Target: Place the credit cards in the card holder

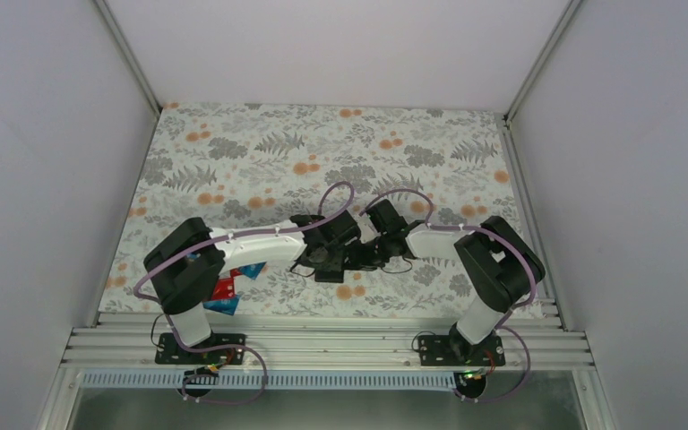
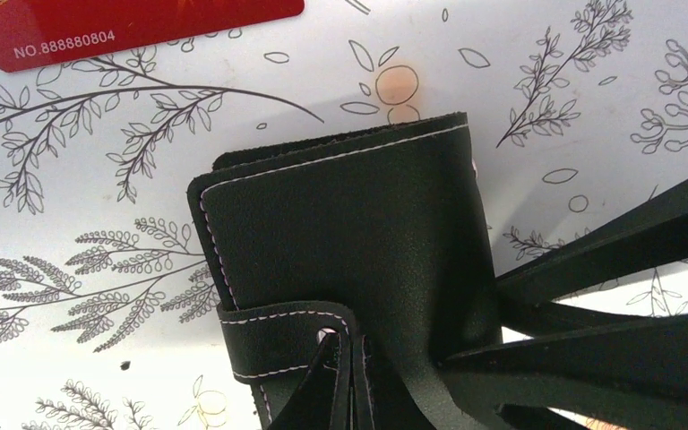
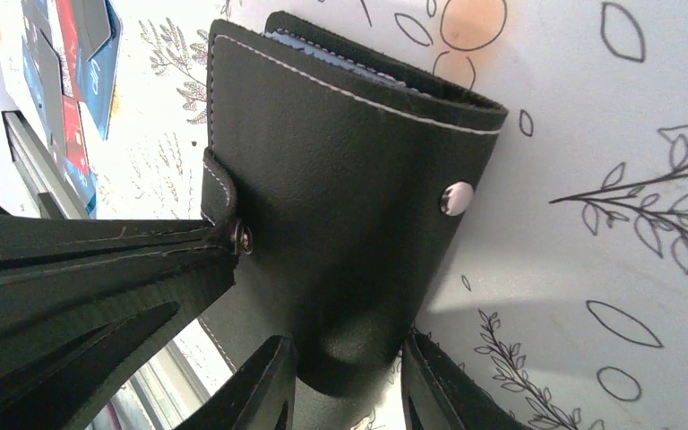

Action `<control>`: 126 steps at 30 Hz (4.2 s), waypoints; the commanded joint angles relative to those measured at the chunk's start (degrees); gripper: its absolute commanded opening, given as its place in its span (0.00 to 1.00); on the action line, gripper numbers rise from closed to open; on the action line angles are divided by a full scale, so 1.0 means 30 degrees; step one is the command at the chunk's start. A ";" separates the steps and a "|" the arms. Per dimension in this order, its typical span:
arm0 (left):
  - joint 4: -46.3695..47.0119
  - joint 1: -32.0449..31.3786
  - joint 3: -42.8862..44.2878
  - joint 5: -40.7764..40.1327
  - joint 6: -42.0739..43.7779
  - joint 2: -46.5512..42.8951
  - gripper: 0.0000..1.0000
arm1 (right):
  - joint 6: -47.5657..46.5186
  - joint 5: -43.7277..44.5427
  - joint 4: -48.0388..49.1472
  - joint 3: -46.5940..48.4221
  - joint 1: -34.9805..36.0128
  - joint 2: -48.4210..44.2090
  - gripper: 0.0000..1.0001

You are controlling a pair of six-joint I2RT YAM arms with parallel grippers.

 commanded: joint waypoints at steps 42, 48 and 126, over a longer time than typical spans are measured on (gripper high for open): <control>-0.1452 -0.0190 0.0929 0.0683 0.0468 0.0425 0.02 | -0.0532 0.0699 -0.0481 -0.0162 0.0012 0.1019 0.33; -0.1762 -0.0200 0.1082 0.0484 0.0413 0.0646 0.02 | -0.0558 0.0647 -0.0509 -0.0152 0.0003 0.1098 0.32; -0.0027 -0.0138 0.0006 0.3269 0.1805 0.4267 0.03 | -0.0732 0.0077 0.0079 -0.0430 0.0065 0.1616 0.31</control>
